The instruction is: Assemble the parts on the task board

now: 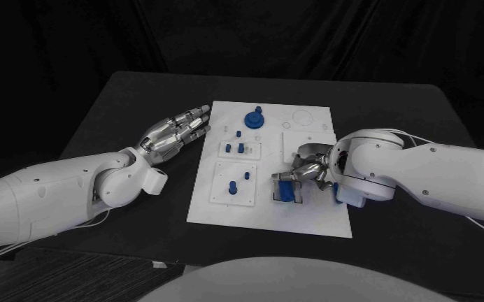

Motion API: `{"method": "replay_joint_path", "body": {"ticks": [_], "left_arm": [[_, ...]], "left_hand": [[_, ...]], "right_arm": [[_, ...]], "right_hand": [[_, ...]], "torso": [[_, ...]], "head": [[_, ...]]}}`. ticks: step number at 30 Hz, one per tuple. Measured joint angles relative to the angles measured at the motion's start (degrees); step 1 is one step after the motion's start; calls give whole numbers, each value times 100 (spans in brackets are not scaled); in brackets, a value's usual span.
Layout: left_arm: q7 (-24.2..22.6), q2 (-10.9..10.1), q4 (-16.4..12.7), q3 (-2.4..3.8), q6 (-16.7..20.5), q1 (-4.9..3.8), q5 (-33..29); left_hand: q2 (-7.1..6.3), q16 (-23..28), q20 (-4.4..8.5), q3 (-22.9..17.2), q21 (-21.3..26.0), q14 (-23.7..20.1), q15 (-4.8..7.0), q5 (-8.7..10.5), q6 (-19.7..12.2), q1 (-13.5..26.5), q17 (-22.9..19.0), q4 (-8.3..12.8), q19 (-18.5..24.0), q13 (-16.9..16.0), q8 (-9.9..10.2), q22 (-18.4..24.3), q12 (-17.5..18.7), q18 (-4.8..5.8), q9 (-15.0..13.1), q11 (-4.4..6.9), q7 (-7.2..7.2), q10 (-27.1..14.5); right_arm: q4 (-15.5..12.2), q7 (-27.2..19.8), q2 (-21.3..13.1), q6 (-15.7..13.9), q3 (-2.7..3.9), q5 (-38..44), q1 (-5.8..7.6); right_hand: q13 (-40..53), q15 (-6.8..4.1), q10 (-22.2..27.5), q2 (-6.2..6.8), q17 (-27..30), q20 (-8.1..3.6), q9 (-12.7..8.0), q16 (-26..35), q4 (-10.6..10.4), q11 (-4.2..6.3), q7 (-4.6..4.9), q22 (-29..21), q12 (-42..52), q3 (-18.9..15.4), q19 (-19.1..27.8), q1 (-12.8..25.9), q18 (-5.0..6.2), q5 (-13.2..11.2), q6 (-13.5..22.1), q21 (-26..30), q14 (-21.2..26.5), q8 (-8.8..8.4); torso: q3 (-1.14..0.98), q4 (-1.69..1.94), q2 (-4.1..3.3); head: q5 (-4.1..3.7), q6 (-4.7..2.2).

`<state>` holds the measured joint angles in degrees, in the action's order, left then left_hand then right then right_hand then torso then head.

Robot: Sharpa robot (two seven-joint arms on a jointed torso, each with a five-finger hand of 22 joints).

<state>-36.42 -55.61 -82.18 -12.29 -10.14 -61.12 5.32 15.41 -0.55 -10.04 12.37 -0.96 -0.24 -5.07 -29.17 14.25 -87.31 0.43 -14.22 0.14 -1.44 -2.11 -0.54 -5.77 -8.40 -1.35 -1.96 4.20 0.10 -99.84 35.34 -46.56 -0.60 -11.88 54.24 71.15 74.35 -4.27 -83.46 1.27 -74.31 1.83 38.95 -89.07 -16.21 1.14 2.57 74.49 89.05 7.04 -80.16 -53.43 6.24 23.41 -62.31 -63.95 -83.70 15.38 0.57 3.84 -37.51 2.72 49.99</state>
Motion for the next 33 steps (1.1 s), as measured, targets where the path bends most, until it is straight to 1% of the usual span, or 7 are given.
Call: {"method": "replay_joint_path", "body": {"ticks": [5,16,18,22,28,30,33], "left_arm": [[9,1,1,0,-8,5,0],[25,-1,1,0,-26,10,0],[27,-1,1,0,-29,10,0],[31,-1,1,0,-33,11,0],[38,-2,1,0,-42,13,0],[40,-1,1,0,-44,14,0],[44,0,2,0,-47,15,0]], "left_hand": [[0,0,0,0,0,0,0,0,0,0,0,0,0,0,0,0,0,0,0,0,0,0],[0,0,0,0,0,0,0,0,1,0,0,0,0,0,-1,0,0,0,-1,0,0,0],[0,0,0,0,0,0,0,0,1,0,0,0,0,0,-1,0,0,0,-1,0,0,0],[0,0,0,0,0,0,0,0,1,0,0,0,0,0,-1,0,0,0,-1,0,1,0],[0,0,0,0,0,0,0,0,1,0,0,0,0,0,-1,0,0,0,-1,0,1,0],[0,0,0,0,0,0,0,0,1,0,0,0,0,0,-22,0,0,0,-1,0,1,0],[0,0,0,0,0,0,0,0,21,0,0,0,0,0,-23,0,0,0,-1,-1,21,0]], "right_arm": [[2,0,0,-6,0,1,-2],[17,4,6,-17,-3,9,-5],[19,5,7,-19,-4,11,-5],[21,7,8,-23,-4,13,-6],[22,8,8,-31,-4,14,-7],[22,8,7,-38,-5,15,-7],[15,8,-6,-58,-5,15,-7]], "right_hand": [[0,0,0,-66,0,0,0,0,0,0,0,0,0,-1,0,66,0,-118,1,0,0,0],[0,0,0,-188,0,0,0,0,-38,0,-9,0,0,-246,0,190,0,-1029,10,0,0,0],[0,0,0,-100,0,1,0,0,-38,0,-8,0,0,-247,0,308,0,-1136,10,0,0,0],[0,0,0,-173,0,1,0,0,-12,0,10,0,0,-274,0,414,-1,-1310,29,0,0,0],[0,0,1,-166,0,1,0,0,-8,-1,31,0,0,-629,-1,424,0,-1698,50,0,0,0],[0,1,1,-141,0,3,1,0,-55,-1,32,0,0,-705,-3,705,0,-1890,51,0,0,0],[0,1,1,-135,0,11,1,0,-30,-1,31,0,0,-950,-10,709,0,-1878,53,0,0,0]], "torso": [[0,0,0],[-1,0,-1],[-1,0,-1],[-1,0,-1],[-1,0,-1],[-1,1,-1],[-1,1,-1]], "head": [[1,0],[10,0],[14,0],[18,0],[19,0],[19,0],[19,0]]}}
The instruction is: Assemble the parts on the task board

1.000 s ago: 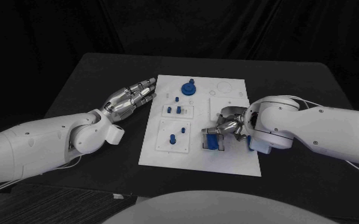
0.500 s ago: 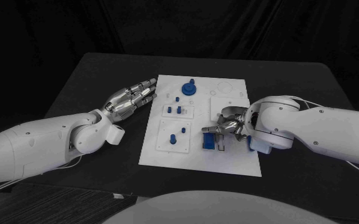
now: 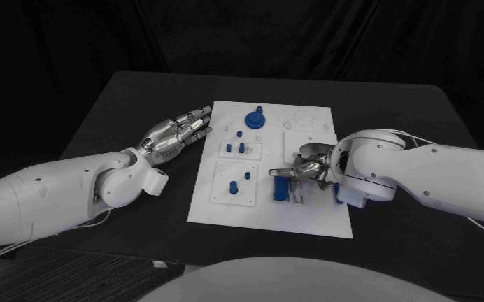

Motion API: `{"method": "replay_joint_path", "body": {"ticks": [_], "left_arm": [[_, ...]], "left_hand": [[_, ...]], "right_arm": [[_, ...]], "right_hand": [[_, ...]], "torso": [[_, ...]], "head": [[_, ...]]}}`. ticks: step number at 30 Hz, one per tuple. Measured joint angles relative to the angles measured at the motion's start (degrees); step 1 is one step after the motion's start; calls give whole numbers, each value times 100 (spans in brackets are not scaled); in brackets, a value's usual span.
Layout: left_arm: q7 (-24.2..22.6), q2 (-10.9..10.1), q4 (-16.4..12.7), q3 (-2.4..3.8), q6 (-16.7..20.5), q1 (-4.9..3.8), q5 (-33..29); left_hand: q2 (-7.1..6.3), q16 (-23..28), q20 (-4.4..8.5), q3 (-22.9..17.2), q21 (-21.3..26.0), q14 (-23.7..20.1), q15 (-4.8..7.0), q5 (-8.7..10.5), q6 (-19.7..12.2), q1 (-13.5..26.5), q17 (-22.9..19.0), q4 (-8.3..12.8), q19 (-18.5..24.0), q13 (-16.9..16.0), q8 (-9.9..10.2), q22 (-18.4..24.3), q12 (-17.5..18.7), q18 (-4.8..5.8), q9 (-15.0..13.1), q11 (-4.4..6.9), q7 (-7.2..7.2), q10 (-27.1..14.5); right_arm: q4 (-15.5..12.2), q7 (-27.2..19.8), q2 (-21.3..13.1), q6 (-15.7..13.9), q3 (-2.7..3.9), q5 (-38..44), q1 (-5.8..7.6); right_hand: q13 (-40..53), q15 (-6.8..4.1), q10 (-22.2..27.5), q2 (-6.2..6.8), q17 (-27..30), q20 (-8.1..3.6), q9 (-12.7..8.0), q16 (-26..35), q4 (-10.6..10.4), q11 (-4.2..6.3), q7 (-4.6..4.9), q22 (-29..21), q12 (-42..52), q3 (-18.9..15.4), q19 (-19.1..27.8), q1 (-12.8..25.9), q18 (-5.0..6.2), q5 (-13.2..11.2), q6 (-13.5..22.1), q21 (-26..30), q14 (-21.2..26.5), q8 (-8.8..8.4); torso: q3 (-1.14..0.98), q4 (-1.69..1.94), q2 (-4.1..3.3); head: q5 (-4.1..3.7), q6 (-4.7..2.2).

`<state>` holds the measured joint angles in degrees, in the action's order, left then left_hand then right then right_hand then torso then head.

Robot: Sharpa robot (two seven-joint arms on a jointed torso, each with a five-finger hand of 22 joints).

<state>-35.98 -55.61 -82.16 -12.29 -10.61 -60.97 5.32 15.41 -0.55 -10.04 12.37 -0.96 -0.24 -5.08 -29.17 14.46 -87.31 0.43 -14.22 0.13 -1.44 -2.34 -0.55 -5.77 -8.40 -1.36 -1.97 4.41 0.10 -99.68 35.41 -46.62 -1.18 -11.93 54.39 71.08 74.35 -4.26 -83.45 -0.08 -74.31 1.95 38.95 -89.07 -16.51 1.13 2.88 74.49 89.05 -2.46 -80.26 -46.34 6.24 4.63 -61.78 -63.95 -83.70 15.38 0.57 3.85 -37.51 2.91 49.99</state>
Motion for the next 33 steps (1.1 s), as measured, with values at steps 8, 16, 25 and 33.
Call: {"method": "replay_joint_path", "body": {"ticks": [8,16,25,33], "left_arm": [[11,0,2,0,-14,3,0],[19,-2,7,0,-24,7,0],[25,-11,6,0,-27,9,0],[28,-19,4,0,-27,11,0]], "left_hand": [[0,0,0,0,0,0,0,0,30,0,0,0,0,0,0,0,0,0,-1,-2,30,1],[0,0,0,0,0,7,-7,0,33,0,0,0,0,0,-44,0,0,0,-4,-24,33,23],[0,0,0,0,0,7,-7,0,95,0,0,0,0,0,-45,0,0,0,-7,-45,92,41],[0,0,0,0,0,7,-7,0,123,0,0,0,0,0,-83,0,0,0,-9,-74,63,11]], "right_arm": [[-152,-11,-206,-148,2,1,4],[-530,-312,-585,-555,2,8,194],[-842,-1250,-864,-995,7,773,159],[-971,-1664,-945,-1047,-1,2103,-141]], "right_hand": [[0,0,0,-46,0,9,14,0,-24,0,-39,0,0,-294,-13,47,-1,-1,37,-111,0,0],[0,-56,-59,-136,0,-50,203,0,139,61,-61,0,0,-664,-318,-417,-6,774,122,-982,-53,248],[0,-47,-108,-4,0,-11,1109,0,339,9,93,0,0,-798,-356,-2133,-400,1374,1718,-1398,-48,1398],[0,-47,-107,172,0,-10,1874,0,63,10,61,0,0,-1072,-356,-2500,-399,1719,2599,-1393,-47,2862]], "torso": [[-1,1,-2],[-2,-1,1],[-3,-2,4],[-2,-2,5]], "head": [[16,0],[23,0],[35,0],[15,0]]}}
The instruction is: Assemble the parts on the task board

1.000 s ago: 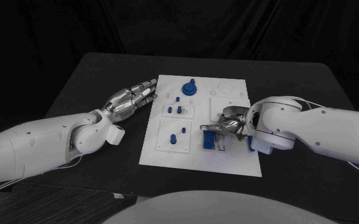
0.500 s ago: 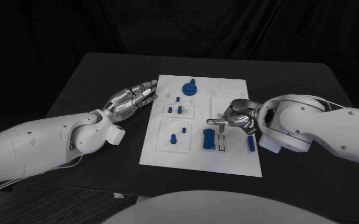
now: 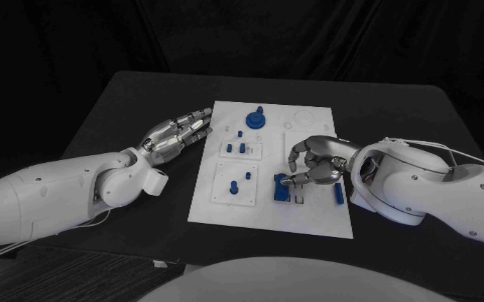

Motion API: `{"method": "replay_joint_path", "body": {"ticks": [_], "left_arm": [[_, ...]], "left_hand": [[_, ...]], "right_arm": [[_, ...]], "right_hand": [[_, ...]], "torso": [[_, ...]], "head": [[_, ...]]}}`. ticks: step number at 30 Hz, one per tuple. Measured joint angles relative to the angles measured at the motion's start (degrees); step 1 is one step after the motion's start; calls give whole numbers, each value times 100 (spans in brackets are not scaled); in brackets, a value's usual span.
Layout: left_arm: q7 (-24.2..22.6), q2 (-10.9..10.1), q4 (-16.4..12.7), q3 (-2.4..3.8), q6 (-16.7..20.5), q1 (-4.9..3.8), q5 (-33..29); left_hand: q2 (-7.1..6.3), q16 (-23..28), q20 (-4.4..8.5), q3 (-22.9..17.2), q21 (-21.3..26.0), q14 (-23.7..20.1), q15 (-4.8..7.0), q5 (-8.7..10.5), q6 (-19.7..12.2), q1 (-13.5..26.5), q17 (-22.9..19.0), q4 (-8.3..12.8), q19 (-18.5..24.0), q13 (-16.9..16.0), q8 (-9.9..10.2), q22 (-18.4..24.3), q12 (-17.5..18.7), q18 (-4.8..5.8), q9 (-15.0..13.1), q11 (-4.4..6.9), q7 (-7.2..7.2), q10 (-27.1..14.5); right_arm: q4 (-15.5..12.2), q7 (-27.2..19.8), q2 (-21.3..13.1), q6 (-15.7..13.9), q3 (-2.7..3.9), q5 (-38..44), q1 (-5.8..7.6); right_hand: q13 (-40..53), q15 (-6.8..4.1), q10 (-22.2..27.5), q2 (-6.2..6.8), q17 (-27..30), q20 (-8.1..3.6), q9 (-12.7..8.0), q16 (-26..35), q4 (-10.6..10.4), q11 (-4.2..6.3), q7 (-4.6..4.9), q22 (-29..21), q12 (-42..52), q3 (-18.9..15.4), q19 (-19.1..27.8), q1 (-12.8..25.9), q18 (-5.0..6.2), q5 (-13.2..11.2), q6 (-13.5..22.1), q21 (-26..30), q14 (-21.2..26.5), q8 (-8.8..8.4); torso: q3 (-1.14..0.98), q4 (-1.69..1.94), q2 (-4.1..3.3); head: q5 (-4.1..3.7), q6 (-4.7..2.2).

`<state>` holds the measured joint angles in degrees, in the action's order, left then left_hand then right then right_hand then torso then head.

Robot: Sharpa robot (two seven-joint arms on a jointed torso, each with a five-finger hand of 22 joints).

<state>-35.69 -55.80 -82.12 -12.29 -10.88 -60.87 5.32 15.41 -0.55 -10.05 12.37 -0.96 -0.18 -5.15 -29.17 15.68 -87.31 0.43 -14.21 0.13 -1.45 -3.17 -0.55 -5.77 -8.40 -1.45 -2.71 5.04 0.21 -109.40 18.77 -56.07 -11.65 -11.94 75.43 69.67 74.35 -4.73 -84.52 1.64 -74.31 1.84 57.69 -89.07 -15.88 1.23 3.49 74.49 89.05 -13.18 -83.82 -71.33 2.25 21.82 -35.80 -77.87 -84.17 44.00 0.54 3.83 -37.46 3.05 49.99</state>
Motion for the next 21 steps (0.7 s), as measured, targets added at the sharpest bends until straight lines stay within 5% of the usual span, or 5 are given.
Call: {"method": "replay_joint_path", "body": {"ticks": [2,6,19,21], "left_arm": [[1,0,0,0,0,0,0],[1,-2,0,1,0,1,0],[2,-16,-1,0,-1,3,0],[2,-16,-1,0,-2,3,0]], "left_hand": [[0,0,0,0,0,0,0,0,0,0,0,0,0,0,0,0,0,0,0,0,0,0],[0,0,0,0,0,0,0,0,1,0,0,0,0,0,0,0,0,0,-1,0,0,0],[0,0,0,0,0,0,0,0,30,0,0,0,0,0,0,0,0,0,-2,0,29,0],[0,0,0,0,0,0,0,0,30,0,0,0,0,0,0,0,0,0,-2,0,28,0]], "right_arm": [[-4,-46,0,15,0,313,-63],[-17,-100,2,58,0,767,-171],[-24,-126,38,181,0,1362,-355],[-24,-126,47,190,0,1401,-370]], "right_hand": [[0,-1,28,96,0,0,279,0,-1,29,-60,0,0,-1,0,-97,1,310,61,0,0,494],[0,-2,28,88,0,-1,584,0,-2,30,-91,0,0,-1,0,-123,1,456,193,0,-1,1087],[0,-4,29,38,0,-5,860,0,-2,32,-134,0,0,-1,2,-173,1,460,233,0,-1,1626],[0,-5,99,38,0,-51,922,0,-1,102,-134,0,0,-1,50,-174,1,794,233,0,-2,1704]], "torso": [[0,0,-1],[1,-1,-3],[1,-3,-6],[2,-3,-6]], "head": [[-12,0],[-19,0],[3,0],[3,0]]}}
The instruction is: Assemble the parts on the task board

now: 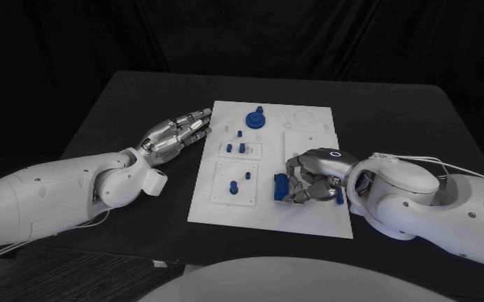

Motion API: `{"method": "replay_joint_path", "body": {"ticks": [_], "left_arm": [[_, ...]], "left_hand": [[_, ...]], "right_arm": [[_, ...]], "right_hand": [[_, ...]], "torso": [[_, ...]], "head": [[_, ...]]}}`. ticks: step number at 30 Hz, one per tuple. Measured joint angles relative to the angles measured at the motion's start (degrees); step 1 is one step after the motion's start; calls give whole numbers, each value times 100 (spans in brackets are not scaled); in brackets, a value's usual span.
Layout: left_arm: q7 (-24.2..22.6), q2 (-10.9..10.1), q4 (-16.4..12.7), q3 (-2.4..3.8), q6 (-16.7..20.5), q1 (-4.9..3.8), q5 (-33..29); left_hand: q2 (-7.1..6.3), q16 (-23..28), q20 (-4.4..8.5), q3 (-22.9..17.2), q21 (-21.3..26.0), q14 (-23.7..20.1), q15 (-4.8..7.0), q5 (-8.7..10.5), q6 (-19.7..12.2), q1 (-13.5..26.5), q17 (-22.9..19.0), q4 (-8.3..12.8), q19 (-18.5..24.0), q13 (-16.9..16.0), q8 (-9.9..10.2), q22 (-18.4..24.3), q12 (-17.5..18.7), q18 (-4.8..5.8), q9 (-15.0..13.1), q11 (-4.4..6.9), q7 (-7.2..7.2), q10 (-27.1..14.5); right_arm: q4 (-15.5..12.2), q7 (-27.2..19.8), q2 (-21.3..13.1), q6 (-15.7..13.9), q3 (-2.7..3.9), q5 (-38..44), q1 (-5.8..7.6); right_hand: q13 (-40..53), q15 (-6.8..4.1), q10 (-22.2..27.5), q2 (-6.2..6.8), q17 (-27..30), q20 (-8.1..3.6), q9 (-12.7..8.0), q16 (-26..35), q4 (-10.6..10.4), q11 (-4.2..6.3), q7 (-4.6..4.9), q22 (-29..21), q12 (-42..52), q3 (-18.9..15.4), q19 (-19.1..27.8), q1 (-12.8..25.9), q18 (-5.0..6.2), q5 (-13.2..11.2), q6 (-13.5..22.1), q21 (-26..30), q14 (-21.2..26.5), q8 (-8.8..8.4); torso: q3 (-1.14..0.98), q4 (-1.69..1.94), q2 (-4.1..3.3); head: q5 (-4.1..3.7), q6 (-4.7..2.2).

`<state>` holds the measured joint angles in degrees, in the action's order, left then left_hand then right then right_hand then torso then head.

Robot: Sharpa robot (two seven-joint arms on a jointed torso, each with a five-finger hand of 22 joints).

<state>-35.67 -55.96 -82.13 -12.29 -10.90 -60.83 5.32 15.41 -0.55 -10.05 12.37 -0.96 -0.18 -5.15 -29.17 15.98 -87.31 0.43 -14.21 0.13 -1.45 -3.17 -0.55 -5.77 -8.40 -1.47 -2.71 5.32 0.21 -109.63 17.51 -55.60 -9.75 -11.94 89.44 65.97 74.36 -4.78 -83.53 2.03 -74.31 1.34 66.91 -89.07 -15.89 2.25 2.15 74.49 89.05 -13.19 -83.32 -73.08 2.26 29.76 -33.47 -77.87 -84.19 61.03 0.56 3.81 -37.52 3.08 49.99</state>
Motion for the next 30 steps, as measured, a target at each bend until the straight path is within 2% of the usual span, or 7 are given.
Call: {"method": "replay_joint_path", "body": {"ticks": [3,9,22,24,27,28,30], "left_arm": [[0,0,0,-1,-1,1,0],[3,6,6,-1,-6,3,0],[12,6,16,0,-15,6,0],[13,6,16,0,-17,6,0],[15,6,17,-1,-20,7,0],[16,6,18,-1,-21,7,0],[17,7,19,-1,-23,7,0]], "left_hand": [[0,0,0,0,0,0,0,0,0,0,0,0,0,0,0,0,0,0,0,0,0,0],[0,0,0,0,0,0,0,0,0,0,0,0,0,0,0,0,0,0,0,0,0,0],[0,0,0,0,0,0,0,0,0,0,0,0,0,0,0,0,0,-1,-1,0,0,0],[0,0,-1,0,0,0,0,0,0,0,0,0,0,0,0,0,0,0,-1,0,0,0],[0,0,-1,0,0,0,0,0,0,0,0,0,-1,0,0,0,0,0,-1,-1,0,0],[0,0,-1,0,0,0,0,0,0,0,0,0,-1,0,0,0,0,0,-1,0,0,0],[0,0,-1,0,0,0,0,0,0,0,0,0,-1,0,-1,0,0,-1,-1,-1,0,0]], "right_arm": [[2,0,8,9,0,43,-16],[6,-5,21,17,0,91,-37],[23,-27,50,14,-1,124,-81],[30,-29,55,14,-1,125,-84],[50,-29,62,12,-1,129,-86],[55,-29,64,12,-1,130,-88],[64,-26,72,11,0,132,-93]], "right_hand": [[0,-60,-1,12,0,-26,11,0,0,1,-51,0,0,0,-26,-349,0,1382,-53,0,59,66],[0,-62,-2,23,0,-32,7,0,-70,2,-83,0,0,73,-31,-368,0,2664,-192,0,58,66],[0,-83,-50,145,0,-34,-4,0,-86,51,-112,0,0,673,-32,-245,0,3571,-320,0,39,66],[0,-83,-50,145,0,-34,-4,0,-83,51,-130,0,0,676,-32,-245,0,3338,-339,0,39,66],[0,-82,-50,145,0,-73,3,0,-23,51,-140,0,0,860,-71,-244,0,797,-348,0,39,218],[0,-82,-50,144,0,-73,5,0,-23,51,-140,0,0,860,-71,-244,0,192,-348,0,39,243],[0,-82,-50,144,0,-73,10,0,-23,51,-140,0,0,859,-71,-243,0,-470,-348,0,39,294]], "torso": [[1,2,0],[1,3,1],[1,3,3],[0,3,2],[0,3,2],[0,3,2],[0,3,2]], "head": [[-4,0],[-5,0],[10,0],[10,0],[15,0],[18,0],[18,0]]}}
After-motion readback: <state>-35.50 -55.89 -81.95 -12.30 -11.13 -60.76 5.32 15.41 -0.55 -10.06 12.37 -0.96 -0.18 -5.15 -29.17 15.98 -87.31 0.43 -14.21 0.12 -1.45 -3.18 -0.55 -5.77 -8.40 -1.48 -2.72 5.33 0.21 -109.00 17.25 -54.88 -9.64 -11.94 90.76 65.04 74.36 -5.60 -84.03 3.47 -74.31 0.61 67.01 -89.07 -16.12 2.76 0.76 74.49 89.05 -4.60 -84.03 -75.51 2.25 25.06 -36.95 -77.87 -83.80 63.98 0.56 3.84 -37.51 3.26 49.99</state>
